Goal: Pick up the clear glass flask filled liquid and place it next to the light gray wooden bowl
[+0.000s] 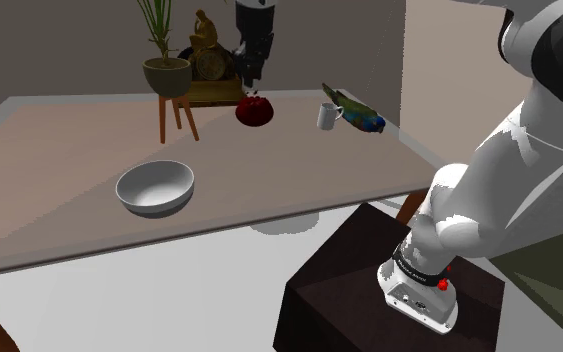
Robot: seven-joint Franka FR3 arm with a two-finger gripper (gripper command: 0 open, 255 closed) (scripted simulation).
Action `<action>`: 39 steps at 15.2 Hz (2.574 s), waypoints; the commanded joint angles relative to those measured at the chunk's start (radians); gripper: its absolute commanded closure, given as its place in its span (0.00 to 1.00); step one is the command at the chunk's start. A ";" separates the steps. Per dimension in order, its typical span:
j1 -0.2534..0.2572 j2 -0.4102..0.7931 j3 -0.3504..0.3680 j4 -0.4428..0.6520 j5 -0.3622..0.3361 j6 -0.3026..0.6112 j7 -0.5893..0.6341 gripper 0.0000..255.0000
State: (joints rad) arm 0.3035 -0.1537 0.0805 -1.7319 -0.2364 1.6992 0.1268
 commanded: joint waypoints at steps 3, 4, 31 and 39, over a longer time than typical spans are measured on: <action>0.000 -0.007 -0.001 -0.057 -0.001 0.050 0.011 1.00; 0.000 -0.010 -0.001 -0.073 -0.002 0.063 0.014 1.00; -0.007 0.009 -0.007 -0.414 -0.038 0.413 0.100 1.00; -0.010 0.039 -0.008 -0.475 -0.057 0.502 0.128 1.00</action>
State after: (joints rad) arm 0.2933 -0.1146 0.0728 -2.2035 -0.2928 2.1963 0.2533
